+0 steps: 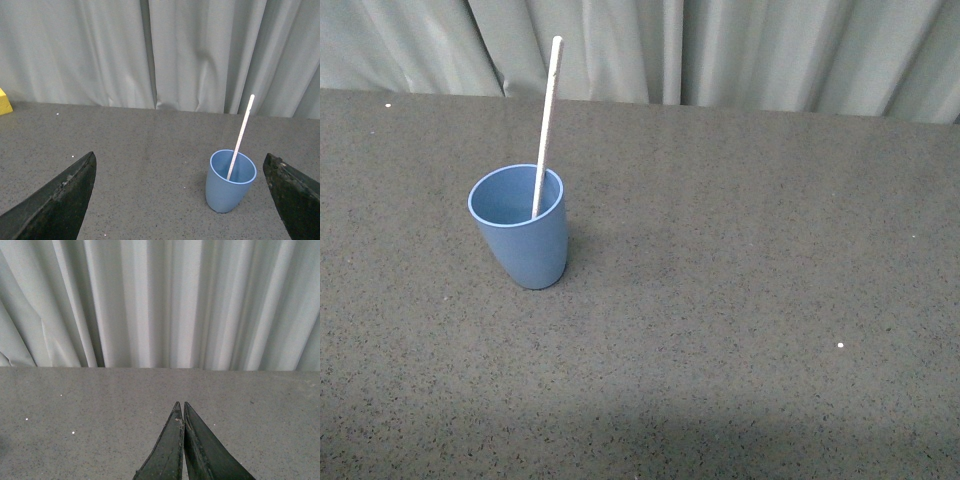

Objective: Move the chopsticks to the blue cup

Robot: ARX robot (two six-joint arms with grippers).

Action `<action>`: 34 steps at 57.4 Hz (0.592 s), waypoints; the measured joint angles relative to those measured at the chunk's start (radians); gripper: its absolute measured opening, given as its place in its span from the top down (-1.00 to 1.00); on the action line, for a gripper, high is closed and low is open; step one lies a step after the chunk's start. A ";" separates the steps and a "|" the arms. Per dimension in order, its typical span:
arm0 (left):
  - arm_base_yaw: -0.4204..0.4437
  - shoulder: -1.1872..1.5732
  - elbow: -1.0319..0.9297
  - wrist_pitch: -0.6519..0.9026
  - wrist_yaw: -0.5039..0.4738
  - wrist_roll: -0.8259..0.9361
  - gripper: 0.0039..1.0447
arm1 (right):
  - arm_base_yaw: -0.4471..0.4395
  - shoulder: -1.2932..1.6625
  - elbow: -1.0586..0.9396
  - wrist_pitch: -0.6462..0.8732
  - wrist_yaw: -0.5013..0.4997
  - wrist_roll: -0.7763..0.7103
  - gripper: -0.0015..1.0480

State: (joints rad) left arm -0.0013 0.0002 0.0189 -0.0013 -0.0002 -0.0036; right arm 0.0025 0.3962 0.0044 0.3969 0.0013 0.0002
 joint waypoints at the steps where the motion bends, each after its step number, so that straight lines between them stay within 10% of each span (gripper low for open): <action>1: 0.000 0.000 0.000 0.000 0.000 0.000 -0.88 | 0.000 -0.005 0.000 -0.005 0.000 0.000 0.98; 34: 0.000 0.000 0.000 0.000 0.000 0.000 -0.88 | 0.000 -0.199 0.000 -0.196 0.000 0.000 0.98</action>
State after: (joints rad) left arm -0.0013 0.0002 0.0189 -0.0013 -0.0002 -0.0036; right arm 0.0025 0.1970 0.0044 0.2008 0.0013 0.0002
